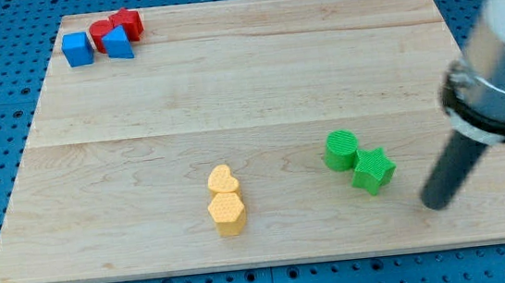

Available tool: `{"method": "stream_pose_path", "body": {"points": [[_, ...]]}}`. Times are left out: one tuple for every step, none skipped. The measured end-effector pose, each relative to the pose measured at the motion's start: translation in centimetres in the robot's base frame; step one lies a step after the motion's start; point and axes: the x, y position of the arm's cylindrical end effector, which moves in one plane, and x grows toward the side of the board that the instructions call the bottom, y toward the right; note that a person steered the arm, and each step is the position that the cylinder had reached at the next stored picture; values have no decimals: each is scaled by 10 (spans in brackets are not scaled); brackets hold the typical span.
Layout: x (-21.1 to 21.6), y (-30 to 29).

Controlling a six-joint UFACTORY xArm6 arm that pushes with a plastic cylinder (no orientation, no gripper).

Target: Move the green blocks to the center

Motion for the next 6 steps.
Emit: {"method": "stream_pose_path", "body": {"points": [[-40,-56],[-71,-116],[-108,-156],[-147,-186],[-172,-214],[-111,-211]]}}
